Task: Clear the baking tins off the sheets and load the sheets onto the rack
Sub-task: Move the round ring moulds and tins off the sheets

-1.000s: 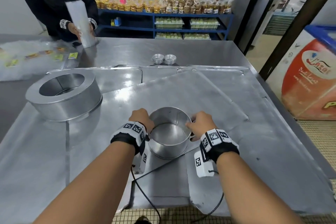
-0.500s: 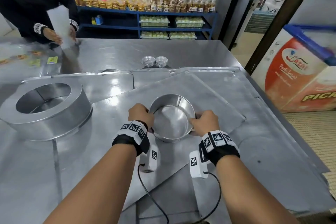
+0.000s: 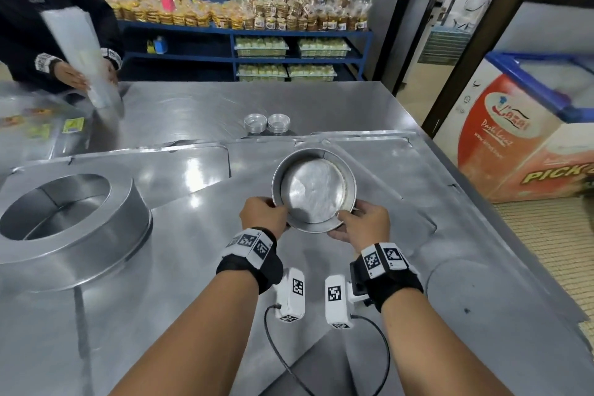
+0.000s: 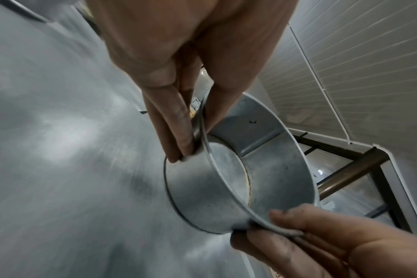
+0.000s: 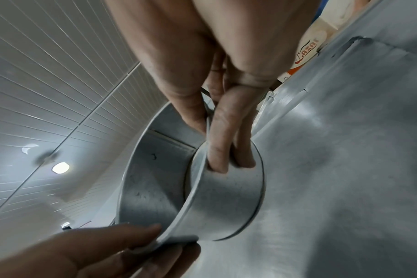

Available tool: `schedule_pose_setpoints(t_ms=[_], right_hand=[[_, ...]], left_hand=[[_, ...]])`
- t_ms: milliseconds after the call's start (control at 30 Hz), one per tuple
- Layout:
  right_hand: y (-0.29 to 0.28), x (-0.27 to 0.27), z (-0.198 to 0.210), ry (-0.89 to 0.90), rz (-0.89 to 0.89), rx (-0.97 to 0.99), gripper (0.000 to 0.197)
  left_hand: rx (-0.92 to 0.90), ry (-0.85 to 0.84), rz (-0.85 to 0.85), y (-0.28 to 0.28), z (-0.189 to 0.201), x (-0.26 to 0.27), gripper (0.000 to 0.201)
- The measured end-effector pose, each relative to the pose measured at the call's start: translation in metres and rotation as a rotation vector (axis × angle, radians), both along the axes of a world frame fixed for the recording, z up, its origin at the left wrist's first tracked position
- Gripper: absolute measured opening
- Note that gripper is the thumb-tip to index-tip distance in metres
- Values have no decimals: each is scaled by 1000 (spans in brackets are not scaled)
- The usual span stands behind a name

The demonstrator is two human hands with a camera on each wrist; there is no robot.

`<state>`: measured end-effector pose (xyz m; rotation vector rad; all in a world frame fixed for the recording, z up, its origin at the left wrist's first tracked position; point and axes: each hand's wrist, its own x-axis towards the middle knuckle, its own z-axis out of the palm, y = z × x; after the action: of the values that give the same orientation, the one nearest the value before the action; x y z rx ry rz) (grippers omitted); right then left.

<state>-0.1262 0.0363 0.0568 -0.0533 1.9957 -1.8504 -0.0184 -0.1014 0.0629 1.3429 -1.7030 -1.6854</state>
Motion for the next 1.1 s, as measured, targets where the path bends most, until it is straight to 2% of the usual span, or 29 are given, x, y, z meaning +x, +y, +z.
schedule_pose_setpoints(t_ms=[200, 533, 667, 800, 900, 1100], right_hand=[[-37, -63, 7, 26, 26, -51, 30], [-125, -215, 2, 73, 115, -44, 25], [-163, -271, -9, 106, 139, -31, 26], [-195, -319, -28, 120, 141, -6, 21], [-214, -349, -41, 132, 169, 20, 23], [-249, -390, -56, 136, 182, 94, 14]], left_hand=[[8, 84, -26, -37, 8, -63, 9], [-48, 111, -82, -123, 6, -201, 12], [-131, 34, -108, -171, -12, -258, 21], [-184, 51, -107, -199, -28, -299, 10], [-214, 54, -90, -217, -47, -324, 13], [-197, 70, -52, -247, -69, -361, 8]])
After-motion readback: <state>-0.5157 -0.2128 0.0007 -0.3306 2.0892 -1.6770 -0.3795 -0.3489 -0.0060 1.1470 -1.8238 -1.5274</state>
